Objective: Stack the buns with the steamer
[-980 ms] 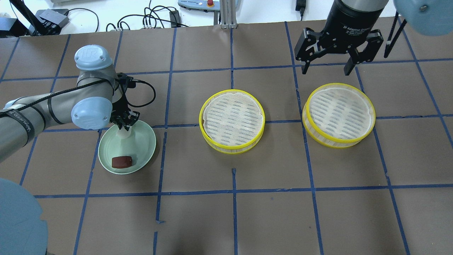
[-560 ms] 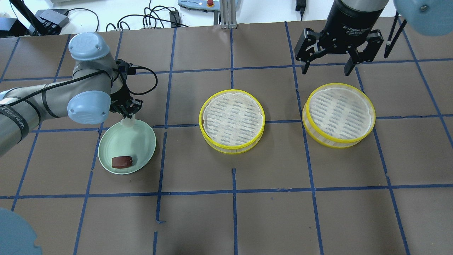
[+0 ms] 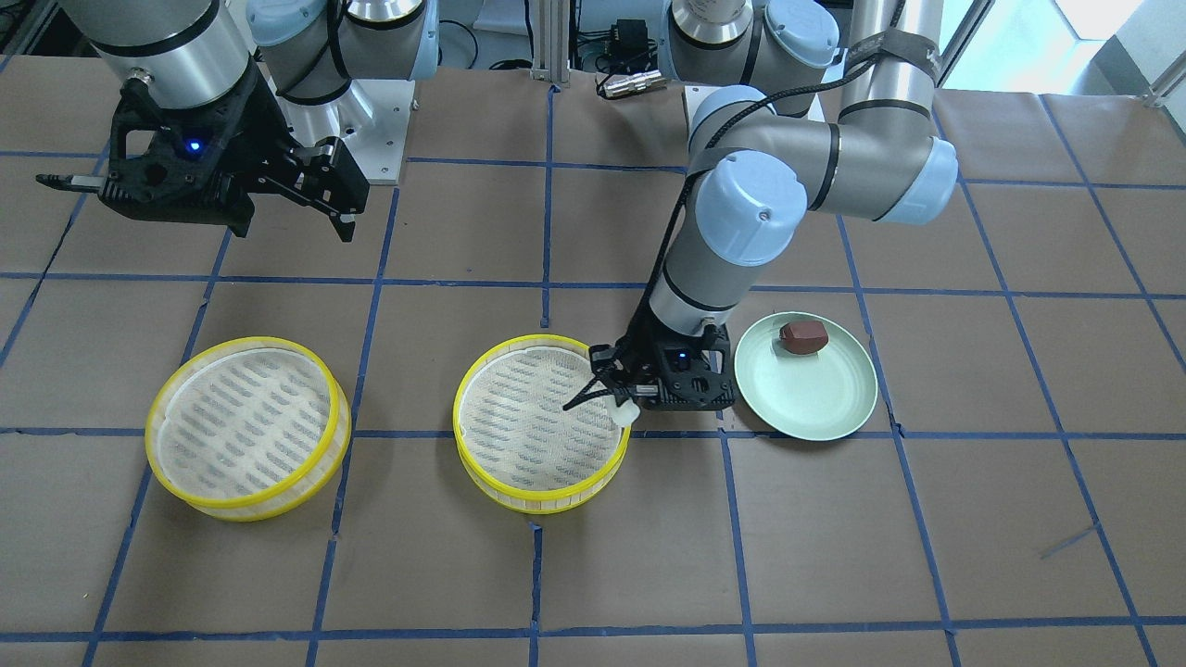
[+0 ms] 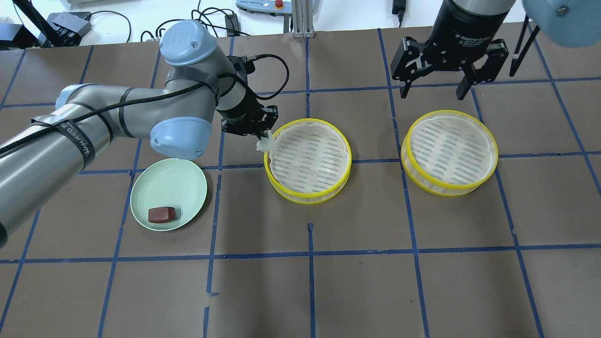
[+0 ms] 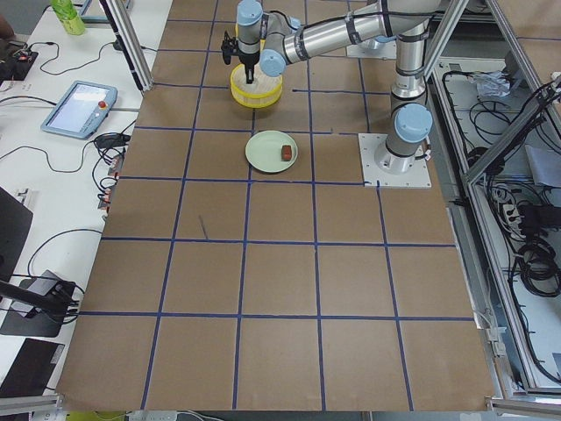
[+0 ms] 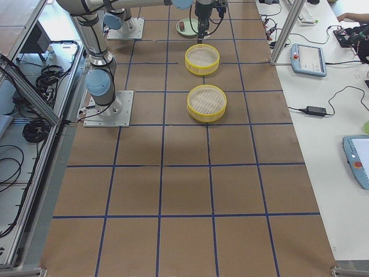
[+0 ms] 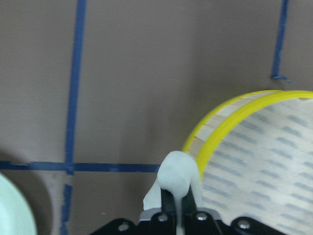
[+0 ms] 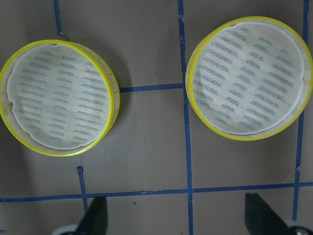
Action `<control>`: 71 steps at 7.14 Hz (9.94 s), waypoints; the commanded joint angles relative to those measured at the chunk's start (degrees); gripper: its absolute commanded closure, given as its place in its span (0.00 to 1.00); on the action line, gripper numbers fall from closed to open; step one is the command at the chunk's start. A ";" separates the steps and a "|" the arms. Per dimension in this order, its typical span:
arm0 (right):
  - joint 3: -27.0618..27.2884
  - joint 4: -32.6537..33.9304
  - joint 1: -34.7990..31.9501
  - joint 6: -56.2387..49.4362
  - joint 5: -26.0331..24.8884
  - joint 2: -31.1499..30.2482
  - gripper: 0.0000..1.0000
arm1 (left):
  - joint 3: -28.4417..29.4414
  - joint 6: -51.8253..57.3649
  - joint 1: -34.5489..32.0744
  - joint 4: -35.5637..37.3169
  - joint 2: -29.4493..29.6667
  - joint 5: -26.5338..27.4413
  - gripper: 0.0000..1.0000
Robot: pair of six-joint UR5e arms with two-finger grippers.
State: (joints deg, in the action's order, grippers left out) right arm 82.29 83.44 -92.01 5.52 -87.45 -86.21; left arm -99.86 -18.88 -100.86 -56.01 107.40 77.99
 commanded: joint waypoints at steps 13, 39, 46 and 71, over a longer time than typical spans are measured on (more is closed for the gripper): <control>24.76 40.13 24.33 -31.28 -4.40 16.24 0.45 | -2.68 18.63 5.28 3.99 -0.86 6.82 0.00; 13.51 28.18 -9.16 7.22 1.32 17.65 0.90 | -0.15 35.23 22.28 -17.21 -10.63 11.83 0.98; 12.64 27.84 -9.33 7.14 1.40 17.04 0.00 | -0.16 35.32 22.19 -17.03 -10.72 11.66 0.98; 6.31 1.38 -0.19 -3.50 -2.90 -5.64 0.00 | 11.10 26.27 7.17 -34.07 -18.42 12.62 0.00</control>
State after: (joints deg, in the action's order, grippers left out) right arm 88.59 84.83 -92.20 2.02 -90.35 -91.84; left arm -89.55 7.02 -94.21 -86.01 92.26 90.28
